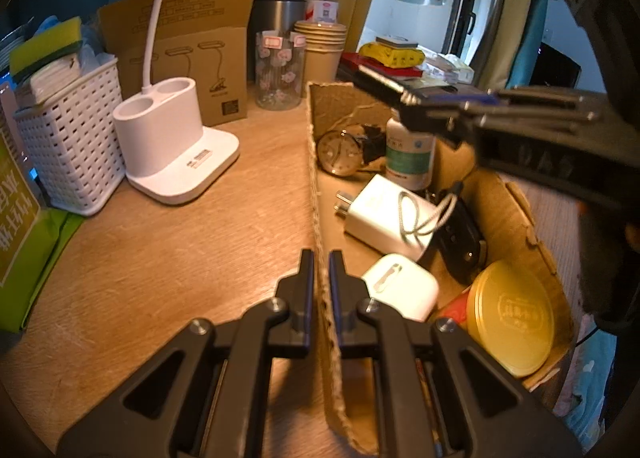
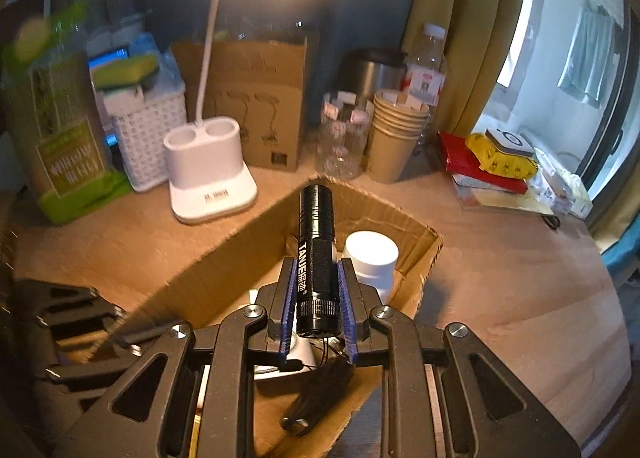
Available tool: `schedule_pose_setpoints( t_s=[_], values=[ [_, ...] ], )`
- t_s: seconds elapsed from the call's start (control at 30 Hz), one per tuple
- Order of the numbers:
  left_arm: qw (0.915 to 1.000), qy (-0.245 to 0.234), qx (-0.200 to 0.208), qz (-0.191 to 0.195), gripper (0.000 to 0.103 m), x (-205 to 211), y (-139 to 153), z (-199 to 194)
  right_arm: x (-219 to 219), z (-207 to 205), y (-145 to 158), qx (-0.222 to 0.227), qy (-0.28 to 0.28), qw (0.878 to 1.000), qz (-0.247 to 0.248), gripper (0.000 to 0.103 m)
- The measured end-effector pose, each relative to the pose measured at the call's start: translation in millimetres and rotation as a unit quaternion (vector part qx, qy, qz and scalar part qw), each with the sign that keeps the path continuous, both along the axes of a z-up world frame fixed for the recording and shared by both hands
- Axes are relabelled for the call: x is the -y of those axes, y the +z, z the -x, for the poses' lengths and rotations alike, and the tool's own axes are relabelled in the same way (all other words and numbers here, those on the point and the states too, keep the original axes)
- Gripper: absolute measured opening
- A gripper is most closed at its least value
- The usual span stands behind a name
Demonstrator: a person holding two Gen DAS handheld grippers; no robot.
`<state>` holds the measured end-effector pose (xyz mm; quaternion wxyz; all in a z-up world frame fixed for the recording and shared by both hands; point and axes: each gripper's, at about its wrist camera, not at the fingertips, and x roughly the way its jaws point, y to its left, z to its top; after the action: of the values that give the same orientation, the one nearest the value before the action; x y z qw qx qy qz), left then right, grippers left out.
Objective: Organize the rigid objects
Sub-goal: 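Lift the flashlight with the right tool and carry it over the box, then lower the flashlight into the box and open the right tool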
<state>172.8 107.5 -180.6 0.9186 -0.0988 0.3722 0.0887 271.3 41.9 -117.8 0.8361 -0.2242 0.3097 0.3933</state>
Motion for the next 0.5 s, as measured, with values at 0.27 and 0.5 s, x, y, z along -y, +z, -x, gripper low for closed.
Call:
schedule_pose_setpoints(
  t_s=[0.27,0.5],
  values=[
    [1.0000,0.000,0.000,0.000,0.008,0.0,0.0,0.0,-0.3,-1.6,-20.0,-0.011,0.001,0.999,0.040,0.022],
    [1.0000,0.000,0.000,0.000,0.008,0.3,0.0,-0.2,0.1,-3.3,-27.6,-0.015,-0.007,0.998,0.057,0.022]
  ],
)
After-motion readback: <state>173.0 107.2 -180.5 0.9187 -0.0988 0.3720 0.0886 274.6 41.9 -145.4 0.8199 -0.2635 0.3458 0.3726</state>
